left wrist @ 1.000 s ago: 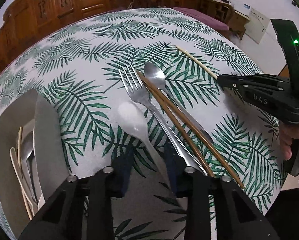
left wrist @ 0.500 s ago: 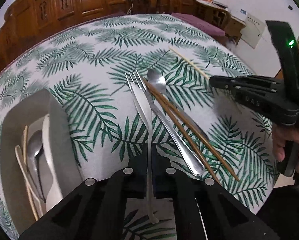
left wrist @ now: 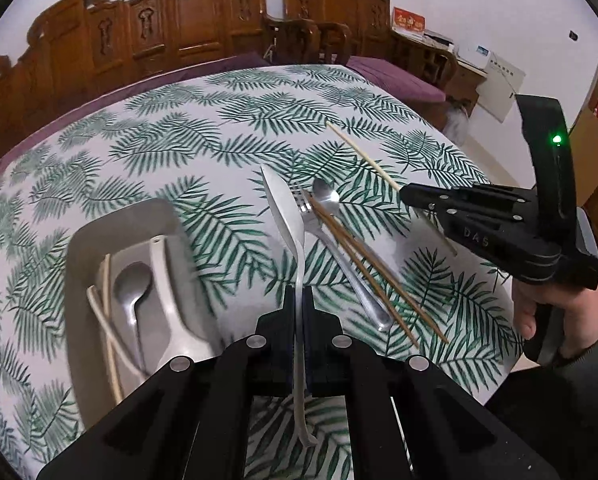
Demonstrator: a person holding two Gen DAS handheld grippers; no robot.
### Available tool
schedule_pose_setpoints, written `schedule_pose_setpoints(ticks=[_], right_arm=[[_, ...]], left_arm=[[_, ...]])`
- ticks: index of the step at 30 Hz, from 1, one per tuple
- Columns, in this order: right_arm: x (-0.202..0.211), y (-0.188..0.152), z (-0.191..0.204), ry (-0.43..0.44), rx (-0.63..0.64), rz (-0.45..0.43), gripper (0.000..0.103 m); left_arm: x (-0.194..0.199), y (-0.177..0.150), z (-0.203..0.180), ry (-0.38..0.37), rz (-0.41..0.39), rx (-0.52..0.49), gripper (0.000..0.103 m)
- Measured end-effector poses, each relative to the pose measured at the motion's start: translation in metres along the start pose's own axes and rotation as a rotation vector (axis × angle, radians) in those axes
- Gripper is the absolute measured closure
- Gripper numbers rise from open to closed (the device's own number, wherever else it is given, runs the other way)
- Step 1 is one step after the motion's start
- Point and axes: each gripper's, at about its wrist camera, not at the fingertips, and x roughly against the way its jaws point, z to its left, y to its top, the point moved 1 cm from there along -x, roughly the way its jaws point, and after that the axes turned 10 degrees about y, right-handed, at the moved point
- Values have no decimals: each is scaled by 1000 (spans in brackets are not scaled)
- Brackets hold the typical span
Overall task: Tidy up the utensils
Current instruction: 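Release a steel knife into the grey tray with the left tool while the right carries the chopstick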
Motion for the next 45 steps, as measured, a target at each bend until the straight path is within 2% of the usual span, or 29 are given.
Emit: schedule_pose_setpoints(ticks=[12, 24, 35, 45], right_arm=[[14, -9, 58, 61, 67, -17, 97], [10, -15, 115, 141, 163, 2, 97], [-1, -15, 118, 178, 160, 24, 97], [-4, -12, 118, 203, 138, 20, 97]], left_arm=[[20, -13, 37, 68, -4, 50, 101], [-1, -23, 71, 128, 37, 92, 101], [-34, -31, 96, 170, 102, 122, 101], [-36, -28, 111, 198, 100, 141, 99]])
